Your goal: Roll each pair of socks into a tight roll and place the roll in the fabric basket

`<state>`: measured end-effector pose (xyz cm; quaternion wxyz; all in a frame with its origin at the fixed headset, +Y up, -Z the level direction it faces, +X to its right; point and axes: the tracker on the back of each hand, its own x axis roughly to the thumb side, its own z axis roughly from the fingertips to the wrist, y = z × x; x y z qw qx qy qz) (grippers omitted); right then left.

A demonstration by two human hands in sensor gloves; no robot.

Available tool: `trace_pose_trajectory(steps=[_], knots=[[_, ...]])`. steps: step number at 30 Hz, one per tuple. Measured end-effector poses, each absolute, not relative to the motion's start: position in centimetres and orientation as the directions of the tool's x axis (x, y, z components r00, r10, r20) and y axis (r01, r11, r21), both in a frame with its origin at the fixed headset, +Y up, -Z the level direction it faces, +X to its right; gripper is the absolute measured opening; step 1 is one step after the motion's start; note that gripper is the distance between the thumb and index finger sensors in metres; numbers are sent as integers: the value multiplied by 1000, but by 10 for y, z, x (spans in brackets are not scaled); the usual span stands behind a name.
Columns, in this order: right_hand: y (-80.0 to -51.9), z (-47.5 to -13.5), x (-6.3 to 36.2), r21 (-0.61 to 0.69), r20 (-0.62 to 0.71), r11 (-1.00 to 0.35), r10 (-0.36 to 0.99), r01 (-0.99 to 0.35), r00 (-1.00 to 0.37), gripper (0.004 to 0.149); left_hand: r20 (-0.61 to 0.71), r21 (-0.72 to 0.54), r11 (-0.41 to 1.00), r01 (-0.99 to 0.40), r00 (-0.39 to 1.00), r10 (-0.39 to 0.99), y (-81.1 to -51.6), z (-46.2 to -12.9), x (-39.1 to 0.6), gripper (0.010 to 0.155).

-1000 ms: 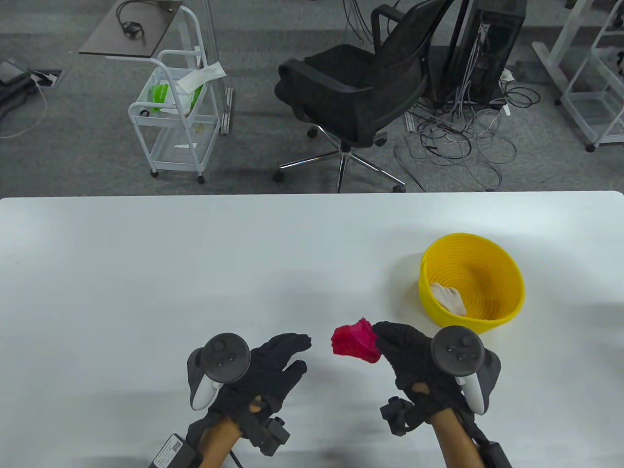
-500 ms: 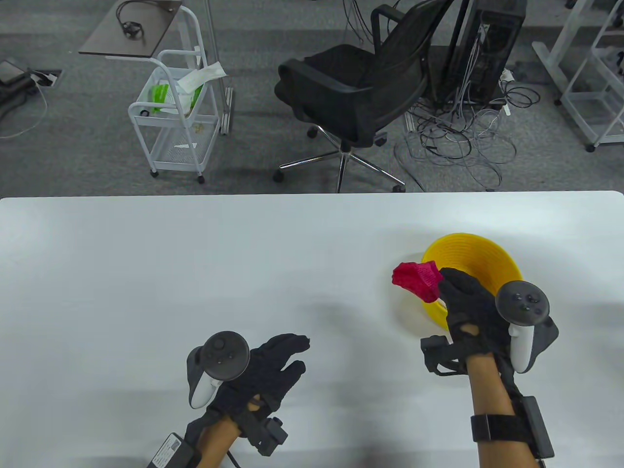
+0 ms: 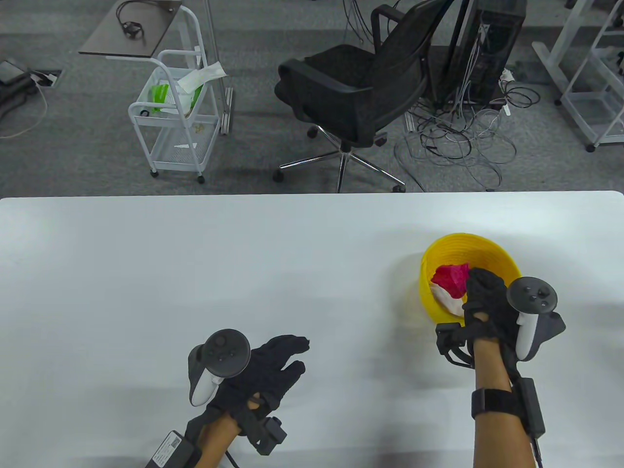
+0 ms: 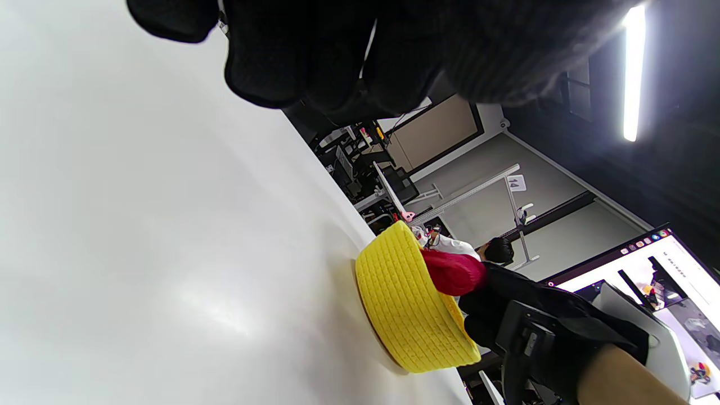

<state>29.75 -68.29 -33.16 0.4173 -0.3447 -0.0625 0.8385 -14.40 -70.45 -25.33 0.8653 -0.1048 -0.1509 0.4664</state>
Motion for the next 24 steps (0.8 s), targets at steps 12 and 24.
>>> trace_pose_trajectory(steps=[12, 24], knots=[[-683, -333, 285, -270, -466, -700, 696, -661, -546, 63, 163, -326, 544, -773, 521, 838, -705, -254, -144, 60], [-656, -316, 246, -185, -237, -724, 689, -665, -684, 73, 156, -326, 543, -774, 523, 838, -705, -253, -145, 61]])
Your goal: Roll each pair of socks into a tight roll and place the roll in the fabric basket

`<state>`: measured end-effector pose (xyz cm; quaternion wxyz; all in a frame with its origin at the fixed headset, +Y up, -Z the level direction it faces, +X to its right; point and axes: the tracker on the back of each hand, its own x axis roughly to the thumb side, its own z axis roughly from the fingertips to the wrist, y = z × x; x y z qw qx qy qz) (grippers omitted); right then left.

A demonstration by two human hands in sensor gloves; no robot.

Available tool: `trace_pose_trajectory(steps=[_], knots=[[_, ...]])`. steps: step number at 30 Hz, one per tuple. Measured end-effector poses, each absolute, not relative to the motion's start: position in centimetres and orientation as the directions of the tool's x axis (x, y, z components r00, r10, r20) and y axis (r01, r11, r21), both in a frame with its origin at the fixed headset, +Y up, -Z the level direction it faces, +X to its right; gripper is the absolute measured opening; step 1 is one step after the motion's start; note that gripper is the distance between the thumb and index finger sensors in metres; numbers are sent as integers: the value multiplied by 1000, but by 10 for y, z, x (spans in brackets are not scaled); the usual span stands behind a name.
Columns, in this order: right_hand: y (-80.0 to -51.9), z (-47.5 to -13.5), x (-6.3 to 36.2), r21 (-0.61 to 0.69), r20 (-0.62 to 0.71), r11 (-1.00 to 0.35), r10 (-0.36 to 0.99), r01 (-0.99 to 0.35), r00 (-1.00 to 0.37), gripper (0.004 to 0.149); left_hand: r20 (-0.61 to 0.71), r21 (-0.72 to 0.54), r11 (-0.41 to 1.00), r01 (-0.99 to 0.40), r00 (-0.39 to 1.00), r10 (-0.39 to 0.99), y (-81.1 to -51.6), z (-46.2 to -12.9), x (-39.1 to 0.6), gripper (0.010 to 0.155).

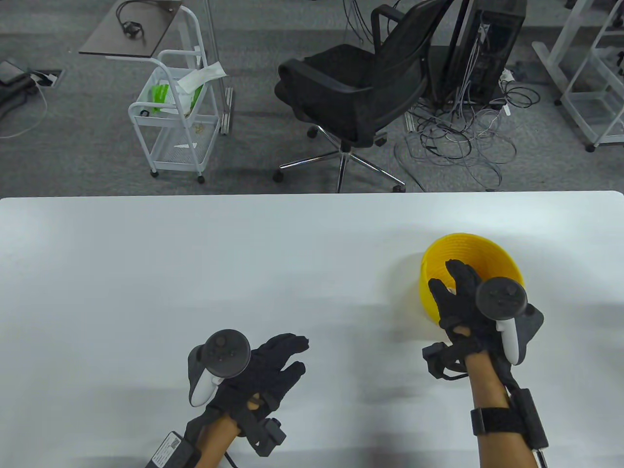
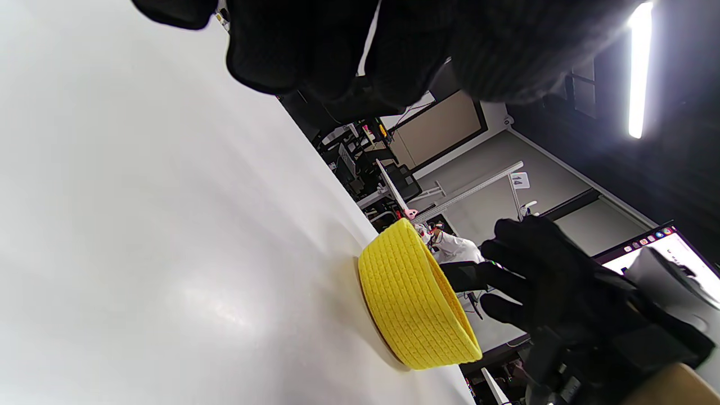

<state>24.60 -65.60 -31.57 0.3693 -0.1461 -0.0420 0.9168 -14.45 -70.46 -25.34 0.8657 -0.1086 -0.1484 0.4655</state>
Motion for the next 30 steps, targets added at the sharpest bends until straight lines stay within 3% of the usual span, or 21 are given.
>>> trace_pose_trajectory(steps=[8, 17, 30], knots=[[-646, -294, 207, -112, -88, -706, 708, -699, -701, 74, 149, -324, 541, -776, 523, 839, -705, -253, -145, 62], [-654, -268, 159, 11, 24, -701, 713, -713, -701, 75, 137, -323, 541, -776, 527, 838, -705, -253, -147, 63], [-709, -254, 118, 220, 22, -729, 669, -649, -743, 79, 121, -326, 548, -770, 541, 832, -706, -253, -148, 69]])
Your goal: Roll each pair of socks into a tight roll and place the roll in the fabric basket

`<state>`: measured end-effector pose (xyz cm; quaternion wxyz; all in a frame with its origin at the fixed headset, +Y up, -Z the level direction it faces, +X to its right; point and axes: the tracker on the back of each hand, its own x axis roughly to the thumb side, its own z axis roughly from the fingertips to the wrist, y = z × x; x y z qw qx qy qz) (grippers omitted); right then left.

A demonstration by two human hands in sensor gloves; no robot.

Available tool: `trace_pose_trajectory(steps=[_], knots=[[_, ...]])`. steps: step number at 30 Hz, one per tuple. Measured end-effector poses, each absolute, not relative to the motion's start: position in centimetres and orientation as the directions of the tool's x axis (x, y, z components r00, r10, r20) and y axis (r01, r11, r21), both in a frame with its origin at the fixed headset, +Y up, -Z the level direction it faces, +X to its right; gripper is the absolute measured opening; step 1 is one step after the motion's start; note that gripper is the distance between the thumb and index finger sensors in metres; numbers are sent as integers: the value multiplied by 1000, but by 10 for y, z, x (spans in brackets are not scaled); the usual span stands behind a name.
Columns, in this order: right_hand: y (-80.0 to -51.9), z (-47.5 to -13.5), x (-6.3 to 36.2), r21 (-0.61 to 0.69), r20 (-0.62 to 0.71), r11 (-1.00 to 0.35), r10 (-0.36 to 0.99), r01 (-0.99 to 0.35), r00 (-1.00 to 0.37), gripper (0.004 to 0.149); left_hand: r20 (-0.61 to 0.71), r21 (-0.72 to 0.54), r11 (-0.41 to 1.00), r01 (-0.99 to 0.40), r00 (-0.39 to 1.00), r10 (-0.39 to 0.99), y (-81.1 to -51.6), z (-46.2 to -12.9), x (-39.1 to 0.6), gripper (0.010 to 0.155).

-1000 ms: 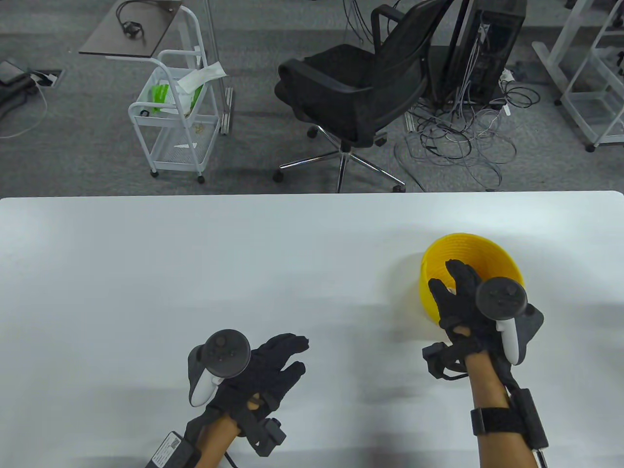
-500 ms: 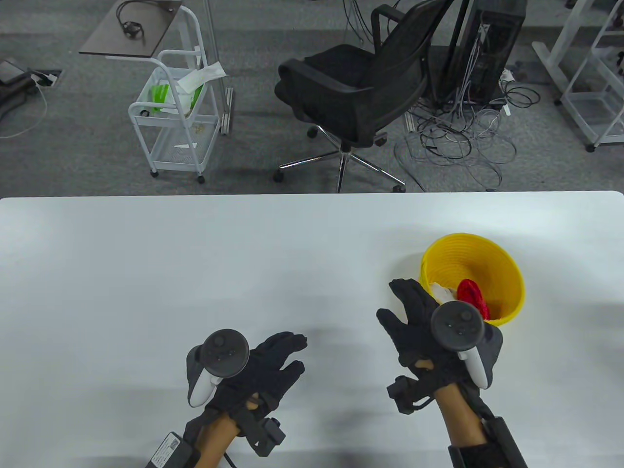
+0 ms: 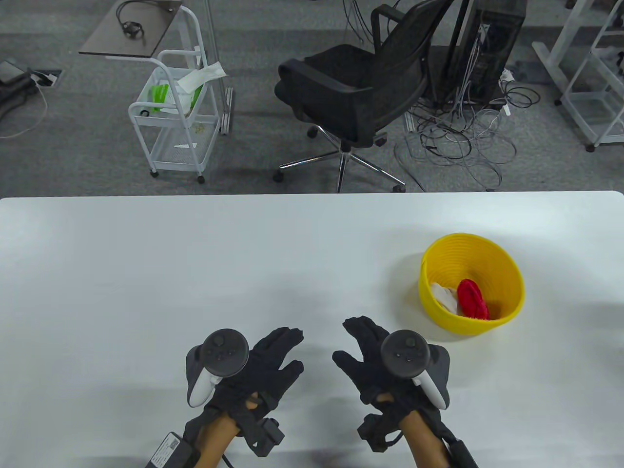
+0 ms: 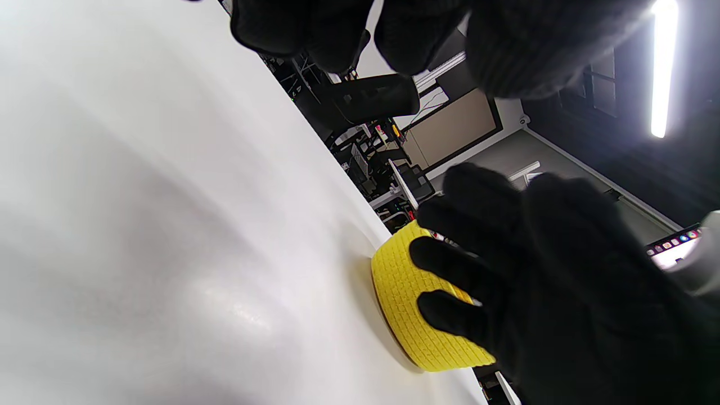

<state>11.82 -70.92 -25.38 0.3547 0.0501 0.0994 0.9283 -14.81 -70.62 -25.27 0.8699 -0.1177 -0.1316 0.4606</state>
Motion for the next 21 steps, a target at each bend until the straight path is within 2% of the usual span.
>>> trace_pose_trajectory(steps=[9, 21], knots=[[-734, -261, 120, 326, -17, -718, 646, -615, -763, 83, 76, -370, 602, -707, 623, 779, -714, -256, -149, 75], [-731, -257, 115, 345, 29, -729, 638, -591, -770, 84, 32, -423, 620, -660, 673, 739, -728, -263, -150, 77]])
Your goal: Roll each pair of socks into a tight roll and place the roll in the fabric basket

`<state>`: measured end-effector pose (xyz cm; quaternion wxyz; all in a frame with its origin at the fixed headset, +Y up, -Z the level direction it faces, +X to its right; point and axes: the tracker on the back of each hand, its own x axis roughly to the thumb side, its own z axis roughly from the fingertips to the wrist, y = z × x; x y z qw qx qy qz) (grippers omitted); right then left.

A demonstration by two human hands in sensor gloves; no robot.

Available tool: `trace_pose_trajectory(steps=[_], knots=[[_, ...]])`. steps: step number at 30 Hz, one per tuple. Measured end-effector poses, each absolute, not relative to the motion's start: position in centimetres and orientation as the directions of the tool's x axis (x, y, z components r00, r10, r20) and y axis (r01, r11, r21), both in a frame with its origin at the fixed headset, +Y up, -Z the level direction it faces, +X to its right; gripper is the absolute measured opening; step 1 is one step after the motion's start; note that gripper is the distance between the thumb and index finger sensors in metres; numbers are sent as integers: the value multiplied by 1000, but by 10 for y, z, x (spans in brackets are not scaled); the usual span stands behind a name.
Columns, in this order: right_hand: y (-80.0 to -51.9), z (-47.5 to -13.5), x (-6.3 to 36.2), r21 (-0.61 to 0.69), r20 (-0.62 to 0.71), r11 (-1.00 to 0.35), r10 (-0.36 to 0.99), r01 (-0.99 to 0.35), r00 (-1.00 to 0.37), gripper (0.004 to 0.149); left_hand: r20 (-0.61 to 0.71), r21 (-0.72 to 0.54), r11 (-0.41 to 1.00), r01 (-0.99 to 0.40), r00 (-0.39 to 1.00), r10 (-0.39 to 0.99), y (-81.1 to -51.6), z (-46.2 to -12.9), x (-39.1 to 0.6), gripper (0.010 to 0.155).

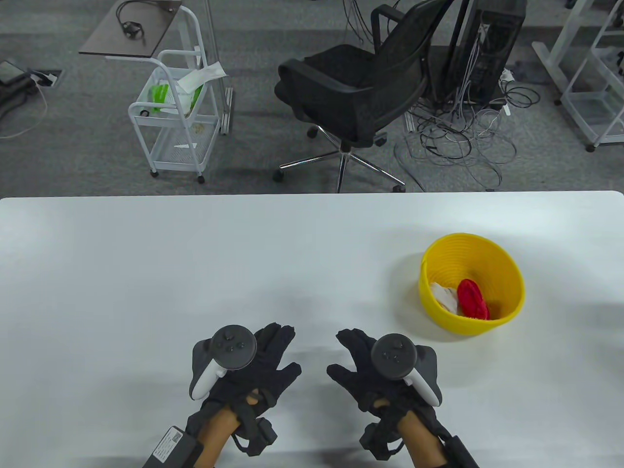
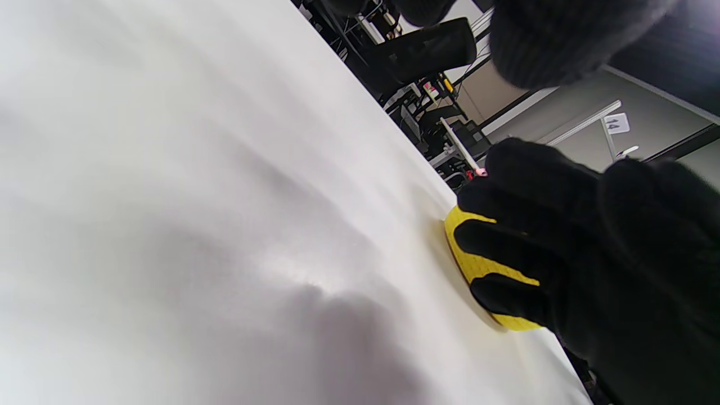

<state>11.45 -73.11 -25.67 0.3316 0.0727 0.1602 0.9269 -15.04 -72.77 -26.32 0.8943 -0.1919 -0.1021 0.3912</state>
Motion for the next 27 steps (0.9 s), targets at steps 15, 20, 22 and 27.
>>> trace_pose_trajectory(steps=[15, 20, 22, 27], knots=[[-731, -255, 111, 356, 36, -728, 638, -587, -769, 84, -3, -449, 588, -672, 659, 752, -733, -259, -150, 78], [-732, -255, 112, 352, 29, -725, 640, -592, -767, 84, 3, -455, 591, -666, 662, 749, -734, -259, -149, 77], [-731, -255, 113, 353, 25, -724, 640, -592, -768, 84, 3, -457, 591, -665, 663, 748, -734, -259, -149, 77], [-732, -255, 112, 359, 22, -725, 636, -587, -772, 83, 2, -458, 586, -668, 658, 753, -734, -259, -149, 77]])
